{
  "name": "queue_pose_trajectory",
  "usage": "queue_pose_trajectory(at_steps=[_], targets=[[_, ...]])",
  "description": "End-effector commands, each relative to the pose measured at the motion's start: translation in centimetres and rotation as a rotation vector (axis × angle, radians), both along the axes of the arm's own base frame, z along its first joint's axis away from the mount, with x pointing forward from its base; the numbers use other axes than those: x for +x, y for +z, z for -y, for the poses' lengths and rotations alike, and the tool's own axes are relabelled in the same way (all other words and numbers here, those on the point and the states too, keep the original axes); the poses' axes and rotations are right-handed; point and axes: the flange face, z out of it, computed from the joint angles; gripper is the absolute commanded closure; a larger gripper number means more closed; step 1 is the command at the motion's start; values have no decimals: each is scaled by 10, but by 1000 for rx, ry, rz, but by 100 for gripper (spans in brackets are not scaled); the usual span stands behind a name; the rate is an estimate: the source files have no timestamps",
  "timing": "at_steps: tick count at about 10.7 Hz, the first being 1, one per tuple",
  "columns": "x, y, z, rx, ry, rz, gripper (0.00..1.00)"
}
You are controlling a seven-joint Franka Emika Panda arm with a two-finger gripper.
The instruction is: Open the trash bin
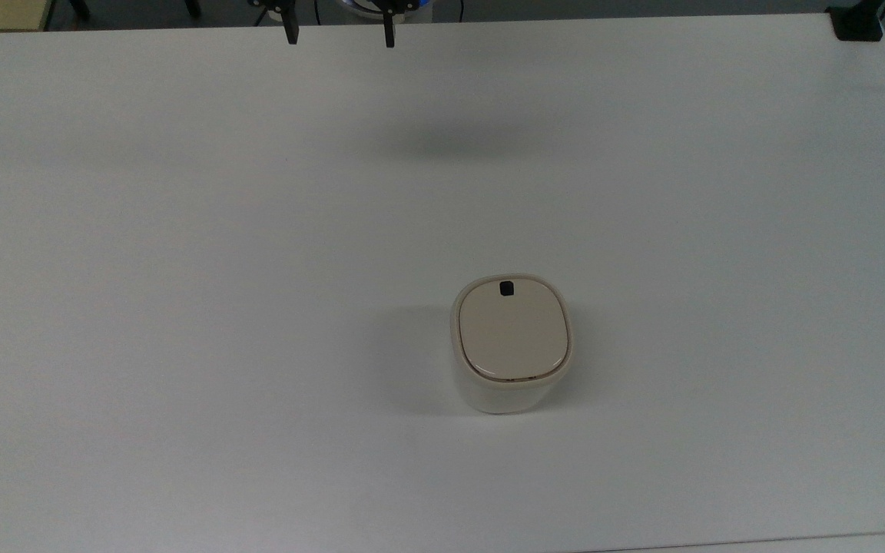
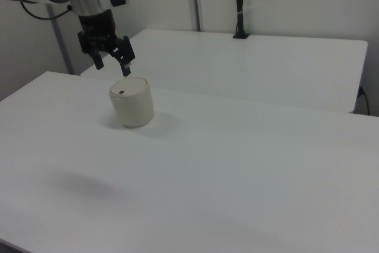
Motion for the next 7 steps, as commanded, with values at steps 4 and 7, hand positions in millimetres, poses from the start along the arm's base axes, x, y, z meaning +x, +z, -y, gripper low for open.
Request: queue_pose_trajectory(at_steps=[4, 7], targets=[[4, -19, -5, -14, 166, -35, 0], [16, -31, -17, -7, 176, -29, 11]])
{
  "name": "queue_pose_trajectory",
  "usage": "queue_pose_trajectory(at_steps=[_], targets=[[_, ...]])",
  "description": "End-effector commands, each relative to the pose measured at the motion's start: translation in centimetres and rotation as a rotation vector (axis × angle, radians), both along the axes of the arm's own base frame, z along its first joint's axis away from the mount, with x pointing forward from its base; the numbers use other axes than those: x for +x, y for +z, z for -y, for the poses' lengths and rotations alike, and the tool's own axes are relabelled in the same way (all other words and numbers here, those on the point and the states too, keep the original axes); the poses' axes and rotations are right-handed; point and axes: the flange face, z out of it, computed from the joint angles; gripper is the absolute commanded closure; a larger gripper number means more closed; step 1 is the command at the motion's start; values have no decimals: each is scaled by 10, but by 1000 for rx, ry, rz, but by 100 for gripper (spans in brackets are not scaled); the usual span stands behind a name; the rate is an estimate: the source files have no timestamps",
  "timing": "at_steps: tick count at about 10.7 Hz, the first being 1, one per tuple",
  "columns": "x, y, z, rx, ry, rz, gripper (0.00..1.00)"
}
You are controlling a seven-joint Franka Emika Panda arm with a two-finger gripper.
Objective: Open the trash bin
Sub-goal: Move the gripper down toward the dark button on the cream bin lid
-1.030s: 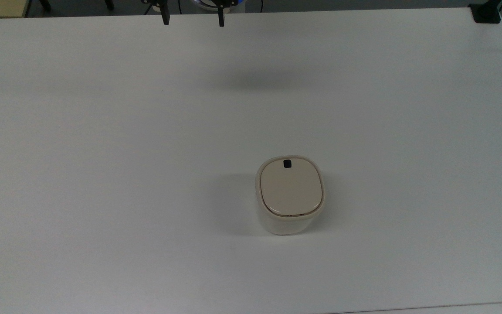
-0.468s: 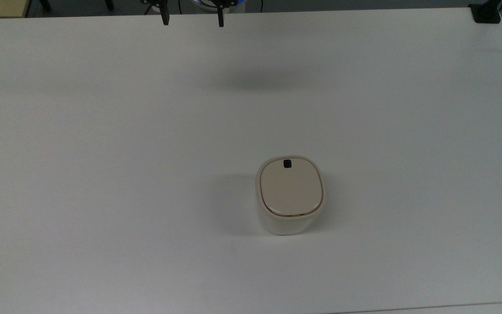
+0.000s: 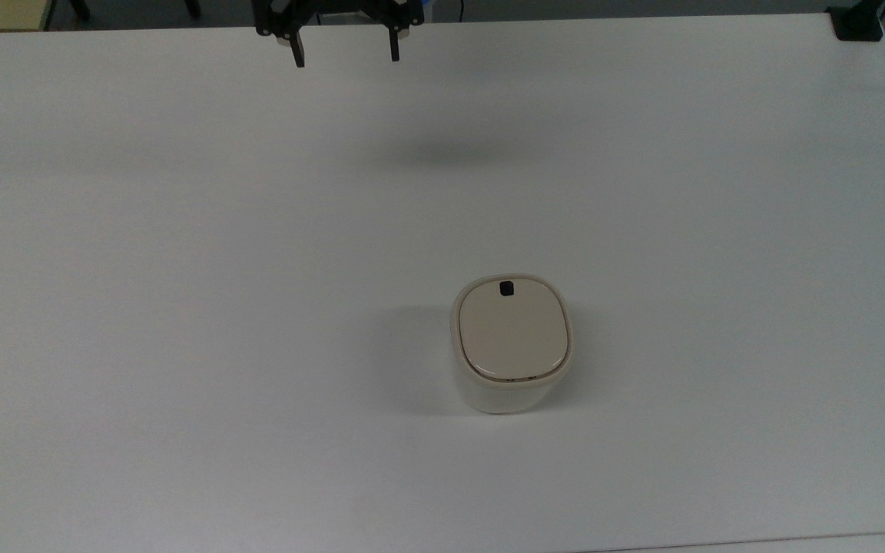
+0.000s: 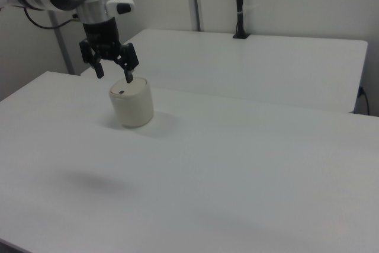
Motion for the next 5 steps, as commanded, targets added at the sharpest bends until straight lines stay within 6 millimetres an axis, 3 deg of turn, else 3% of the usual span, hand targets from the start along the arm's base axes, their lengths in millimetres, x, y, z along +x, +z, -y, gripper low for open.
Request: queue_pose_trajectory(at_steps=[1, 2, 4, 5], targets=[[13, -9, -20, 18, 21, 37, 21], [21, -12, -26, 29, -37, 71, 33], [40, -24, -50, 58, -131, 147, 74], [49, -33, -62, 70, -176, 175, 85]])
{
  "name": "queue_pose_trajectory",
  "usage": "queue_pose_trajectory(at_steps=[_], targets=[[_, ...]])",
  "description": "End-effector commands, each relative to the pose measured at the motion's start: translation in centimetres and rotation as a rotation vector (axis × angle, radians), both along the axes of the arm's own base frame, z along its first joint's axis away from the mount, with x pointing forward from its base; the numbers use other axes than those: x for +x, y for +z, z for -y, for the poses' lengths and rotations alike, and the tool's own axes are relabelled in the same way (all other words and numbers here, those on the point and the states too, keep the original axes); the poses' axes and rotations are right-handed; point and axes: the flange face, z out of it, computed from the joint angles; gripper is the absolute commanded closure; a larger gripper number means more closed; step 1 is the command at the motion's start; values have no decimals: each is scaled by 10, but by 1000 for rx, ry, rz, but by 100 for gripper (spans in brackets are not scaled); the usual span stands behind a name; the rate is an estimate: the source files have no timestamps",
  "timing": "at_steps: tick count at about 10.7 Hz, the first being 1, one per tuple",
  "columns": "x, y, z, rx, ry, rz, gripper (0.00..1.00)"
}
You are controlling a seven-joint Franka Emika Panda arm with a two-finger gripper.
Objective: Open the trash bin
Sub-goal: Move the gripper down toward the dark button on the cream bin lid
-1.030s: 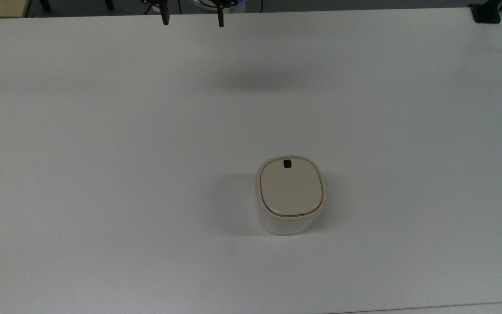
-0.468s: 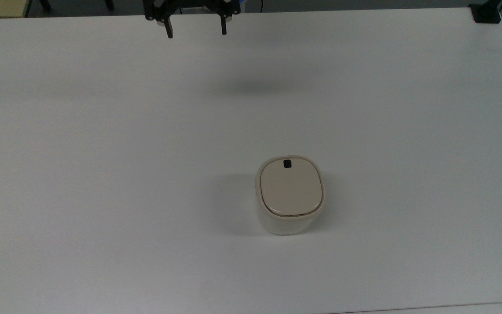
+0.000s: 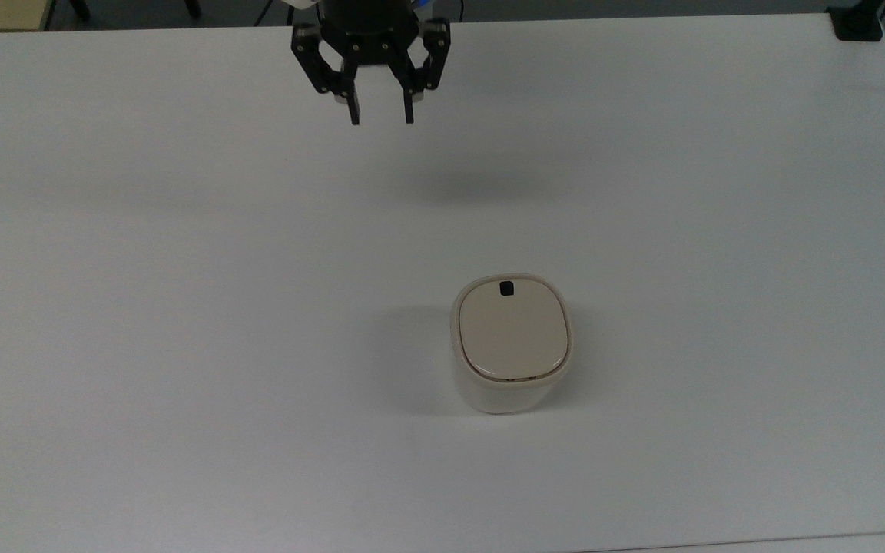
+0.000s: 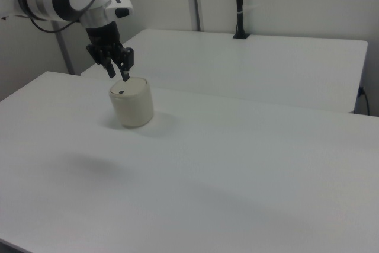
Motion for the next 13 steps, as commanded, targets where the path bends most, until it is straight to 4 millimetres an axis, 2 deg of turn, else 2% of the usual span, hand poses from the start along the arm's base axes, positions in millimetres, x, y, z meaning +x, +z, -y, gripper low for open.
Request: queue_pose_trajectory(at_steps=[1, 2, 3, 6, 7, 9, 11, 13], targets=[[27, -23, -41, 58, -128, 96, 93], [32, -30, -55, 67, -165, 141, 97], [36, -39, -58, 85, -222, 163, 100], [44, -67, -84, 141, -274, 220, 100], [44, -78, -86, 139, -274, 223, 100], [46, -98, -101, 151, -282, 220, 100], [54, -115, -105, 157, -327, 241, 100], [60, -121, -106, 181, -366, 275, 100]])
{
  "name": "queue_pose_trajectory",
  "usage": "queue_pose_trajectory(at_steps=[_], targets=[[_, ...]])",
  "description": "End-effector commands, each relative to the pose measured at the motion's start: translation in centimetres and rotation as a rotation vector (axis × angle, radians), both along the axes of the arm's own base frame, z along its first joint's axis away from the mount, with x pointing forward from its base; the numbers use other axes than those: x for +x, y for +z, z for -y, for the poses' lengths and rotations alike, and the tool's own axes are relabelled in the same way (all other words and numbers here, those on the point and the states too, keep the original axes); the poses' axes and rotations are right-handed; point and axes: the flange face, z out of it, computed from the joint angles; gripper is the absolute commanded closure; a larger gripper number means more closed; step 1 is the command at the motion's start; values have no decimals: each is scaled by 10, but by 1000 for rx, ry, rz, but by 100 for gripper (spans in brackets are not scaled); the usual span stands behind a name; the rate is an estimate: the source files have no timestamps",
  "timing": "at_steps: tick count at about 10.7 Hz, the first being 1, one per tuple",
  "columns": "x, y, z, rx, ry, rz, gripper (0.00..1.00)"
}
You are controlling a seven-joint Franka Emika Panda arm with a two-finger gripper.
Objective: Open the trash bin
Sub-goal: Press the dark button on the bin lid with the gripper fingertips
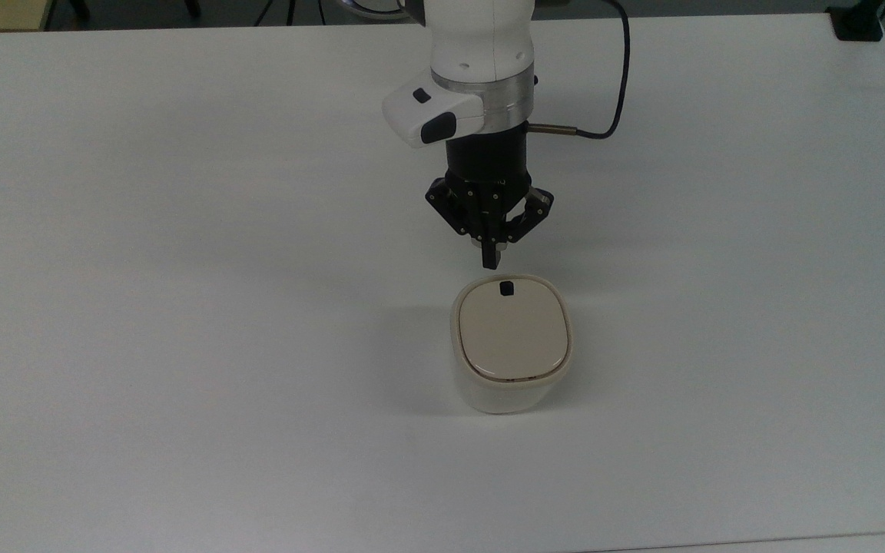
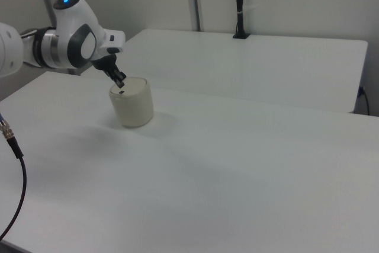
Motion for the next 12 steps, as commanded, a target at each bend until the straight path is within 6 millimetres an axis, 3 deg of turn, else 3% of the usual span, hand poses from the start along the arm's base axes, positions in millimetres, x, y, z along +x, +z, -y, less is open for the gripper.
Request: queue_pose_trajectory(at_steps=[1, 4, 5, 7, 9, 10, 12], targets=[[3, -13, -12, 24, -51, 49, 100], [7, -24, -22, 12, -70, 79, 100], [5, -30, -34, -5, -46, 80, 100], [8, -48, -35, -10, -42, 64, 100], [8, -49, -37, -28, -26, 75, 100], [9, -48, -34, -24, -34, 75, 100], [5, -4, -18, -5, -66, 122, 100]])
